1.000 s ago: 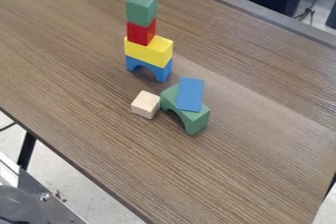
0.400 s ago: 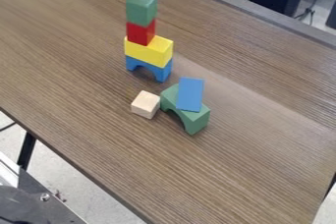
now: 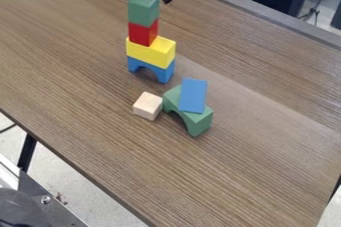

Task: Move the green block to the left of the table

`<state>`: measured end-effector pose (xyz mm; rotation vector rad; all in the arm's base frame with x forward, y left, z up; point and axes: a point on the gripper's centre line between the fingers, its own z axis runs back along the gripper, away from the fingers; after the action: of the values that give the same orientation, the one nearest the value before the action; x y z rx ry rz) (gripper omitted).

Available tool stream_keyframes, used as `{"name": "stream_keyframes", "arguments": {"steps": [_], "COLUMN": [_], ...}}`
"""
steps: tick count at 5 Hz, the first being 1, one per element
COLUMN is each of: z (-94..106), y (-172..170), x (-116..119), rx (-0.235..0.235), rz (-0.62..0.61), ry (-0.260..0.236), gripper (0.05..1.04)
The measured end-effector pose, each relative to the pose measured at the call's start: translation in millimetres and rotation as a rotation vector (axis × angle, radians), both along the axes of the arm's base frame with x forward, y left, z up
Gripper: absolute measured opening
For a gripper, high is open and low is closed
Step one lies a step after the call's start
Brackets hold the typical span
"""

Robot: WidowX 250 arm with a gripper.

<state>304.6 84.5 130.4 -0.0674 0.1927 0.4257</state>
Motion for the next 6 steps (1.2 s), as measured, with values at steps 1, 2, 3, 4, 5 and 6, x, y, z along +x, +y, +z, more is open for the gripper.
{"name": "stream_keyframes", "arguments": {"steps": [1, 2, 3, 4, 5, 6], "z": [-4.7, -3.8, -3.2, -2.4, 3.5, 29.3], "y": [3.3, 2.3, 0.2, -1.5, -3.4, 0.0], "x": [5.8, 5.2, 1.6, -0.8, -0.6, -8.2], "rx": [0.004, 0.011, -0.002, -0.008, -0.019, -0.006], "rz": [-0.003, -0.022, -0.050, -0.071, -0.074, -0.054], "ry": [0.030, 0.059, 0.083, 0.100, 0.077, 0.022], "gripper": [0.951, 0.667, 0.548, 0.547, 0.547, 0.547]}}
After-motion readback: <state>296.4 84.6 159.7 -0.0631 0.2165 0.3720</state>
